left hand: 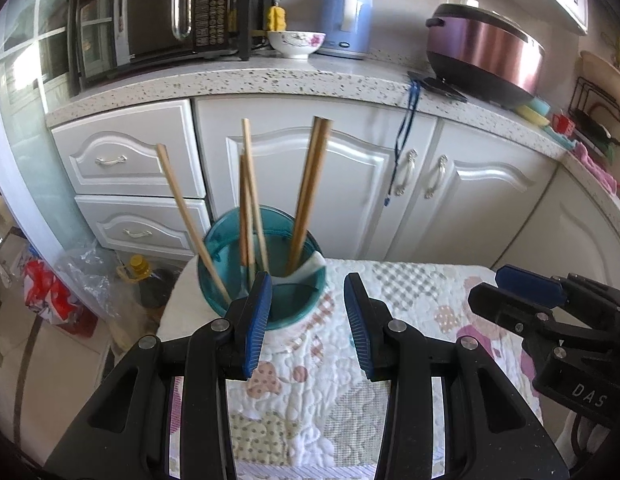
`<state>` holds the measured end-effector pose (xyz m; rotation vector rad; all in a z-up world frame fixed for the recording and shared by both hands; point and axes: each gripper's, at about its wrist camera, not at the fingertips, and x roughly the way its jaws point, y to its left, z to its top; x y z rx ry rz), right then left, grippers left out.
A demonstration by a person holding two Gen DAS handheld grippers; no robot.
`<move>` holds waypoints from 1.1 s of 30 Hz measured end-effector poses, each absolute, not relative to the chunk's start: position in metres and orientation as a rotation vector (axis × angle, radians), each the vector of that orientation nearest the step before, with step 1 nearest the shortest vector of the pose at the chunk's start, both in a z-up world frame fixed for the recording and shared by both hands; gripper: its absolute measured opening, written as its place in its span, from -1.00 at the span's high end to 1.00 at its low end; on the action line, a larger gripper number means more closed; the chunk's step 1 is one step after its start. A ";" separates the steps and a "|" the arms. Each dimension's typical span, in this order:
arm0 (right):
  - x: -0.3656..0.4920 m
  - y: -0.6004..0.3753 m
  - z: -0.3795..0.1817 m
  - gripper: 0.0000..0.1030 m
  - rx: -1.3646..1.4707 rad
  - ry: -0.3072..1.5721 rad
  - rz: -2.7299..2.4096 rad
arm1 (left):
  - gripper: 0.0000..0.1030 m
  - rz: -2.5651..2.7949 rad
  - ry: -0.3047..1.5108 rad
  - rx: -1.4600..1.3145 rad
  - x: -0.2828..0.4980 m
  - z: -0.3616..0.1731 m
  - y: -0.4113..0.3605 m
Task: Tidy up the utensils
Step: 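Withdraw both tools from the holder toward the last chopstick and silver spoon, then grasp the last wooden chopstick with the left tool while the right tool grasps the silver spoon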
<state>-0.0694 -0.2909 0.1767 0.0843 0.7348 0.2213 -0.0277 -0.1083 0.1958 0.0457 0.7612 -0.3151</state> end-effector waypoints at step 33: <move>-0.093 -0.365 0.133 0.18 0.171 0.847 0.092 | 0.28 -0.443 0.874 0.050 -0.041 0.155 -0.138</move>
